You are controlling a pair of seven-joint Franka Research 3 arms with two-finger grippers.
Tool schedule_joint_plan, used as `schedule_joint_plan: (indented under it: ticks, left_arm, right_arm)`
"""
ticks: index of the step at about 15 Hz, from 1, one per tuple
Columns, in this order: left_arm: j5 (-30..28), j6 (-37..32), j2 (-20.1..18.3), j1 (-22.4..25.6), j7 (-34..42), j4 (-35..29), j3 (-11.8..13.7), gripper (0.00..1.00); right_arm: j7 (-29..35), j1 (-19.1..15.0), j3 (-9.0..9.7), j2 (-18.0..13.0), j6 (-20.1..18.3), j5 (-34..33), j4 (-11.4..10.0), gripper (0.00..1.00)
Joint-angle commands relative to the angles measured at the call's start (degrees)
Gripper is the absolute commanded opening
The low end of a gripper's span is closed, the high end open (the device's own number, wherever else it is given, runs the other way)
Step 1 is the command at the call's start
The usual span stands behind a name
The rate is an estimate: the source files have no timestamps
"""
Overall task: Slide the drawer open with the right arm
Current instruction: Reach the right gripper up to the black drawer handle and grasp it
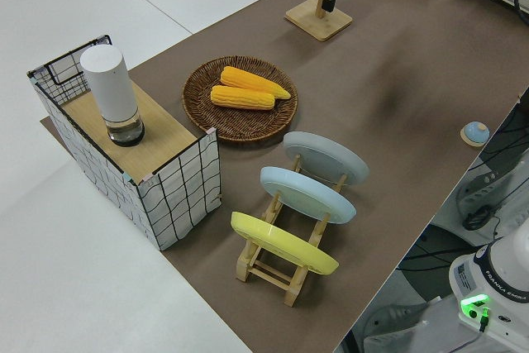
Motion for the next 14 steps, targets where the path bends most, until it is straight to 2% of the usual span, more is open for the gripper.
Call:
schedule_joint_plan:
  ticks: [1, 5, 8, 10, 13, 14]
  left_arm:
    - [0.7, -0.3, -0.4, -0.3, 0.4, 0.0, 0.2, 1.0]
    - [0.7, -0.3, -0.4, -0.3, 0.4, 0.0, 0.2, 1.0]
    - [0.7, -0.3, -0.5, -0.3, 0.4, 0.0, 0.2, 1.0]
    - [0.7, -0.3, -0.4, -0.3, 0.4, 0.0, 0.2, 1.0]
    - [0.7, -0.3, -0.4, -0.4, 0.3, 0.0, 0.2, 1.0]
    - [0.7, -0.3, -0.4, -0.3, 0.4, 0.0, 0.2, 1.0]
  right_arm:
    - [-5.7, 0.6, -2.17, 1.3, 0.2, -4.1, 0.4, 0.992]
    - [-6.5, 0.6, -4.19, 2.1, 3.4, -6.1, 0.4, 0.992]
    - [-9.4, 0.6, -7.26, 2.7, 8.8, -7.8, 0.4, 0.99]
    - [-10.4, 0.5, -8.58, 2.9, 11.2, -8.3, 0.5, 0.99]
    - [-11.9, 0.5, -11.83, 3.1, 14.6, -10.2, 0.5, 0.99]
    - [-12.0, 0.5, -14.02, 3.4, 16.9, -11.5, 0.5, 0.99]
